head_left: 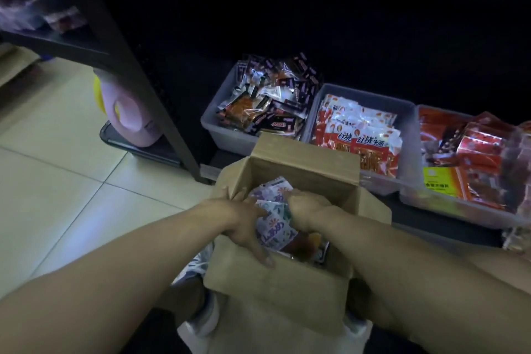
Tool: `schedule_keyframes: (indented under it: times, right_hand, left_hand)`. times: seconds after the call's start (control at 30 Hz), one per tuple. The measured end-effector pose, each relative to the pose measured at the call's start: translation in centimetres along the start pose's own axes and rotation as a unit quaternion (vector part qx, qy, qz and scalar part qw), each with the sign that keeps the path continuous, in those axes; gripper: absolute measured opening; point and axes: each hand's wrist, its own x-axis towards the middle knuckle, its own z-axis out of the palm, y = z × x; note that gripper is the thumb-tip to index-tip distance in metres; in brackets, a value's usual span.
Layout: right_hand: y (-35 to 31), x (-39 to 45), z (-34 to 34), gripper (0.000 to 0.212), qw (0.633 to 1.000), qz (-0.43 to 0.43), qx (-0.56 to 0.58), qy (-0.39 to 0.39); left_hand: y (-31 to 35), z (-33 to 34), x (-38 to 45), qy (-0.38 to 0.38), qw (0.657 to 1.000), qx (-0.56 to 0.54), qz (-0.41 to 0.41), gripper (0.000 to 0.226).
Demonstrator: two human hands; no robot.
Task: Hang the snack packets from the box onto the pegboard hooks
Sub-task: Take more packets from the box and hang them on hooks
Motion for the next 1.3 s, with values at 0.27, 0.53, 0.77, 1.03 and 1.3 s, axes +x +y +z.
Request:
schedule_keyframes:
  times: [0.27,0.53,0.77,1.03,1.3]
  right_hand:
    - [0.0,2.3,4.2,0.082,0.987,0.147,0.059,0.036]
    - [1.4,2.8,5.5,0.086,0.997,0.059,-0.052,-0.017]
    - [0.8,1.9,6.1,0.067,0.998,0.017,-0.035,-0.057]
    - [0.3,-1.7,0.0,0.046,0.997,-0.001,-0.075,0.014]
    - [2.3,-8.7,-10.0,0.033,0.988,-0.008,0.098,0.118]
  left_hand:
    - [-1.7,1.5,0.6,0.010,0.998,0.048,0.036,0.121]
    - [-1.6,2.7,1.0,0.081,0.995,0.042,0.033,0.131]
    - [-1.9,2.8,0.9,0.096,0.994,0.021,0.045,0.146]
    - [-2.9,-0.3,-0.6,0.169,0.970,-0.138,0.104,0.145]
    - [-6.2,-3.9,-4.1,0.246,0.873,-0.406,0.110,0.154]
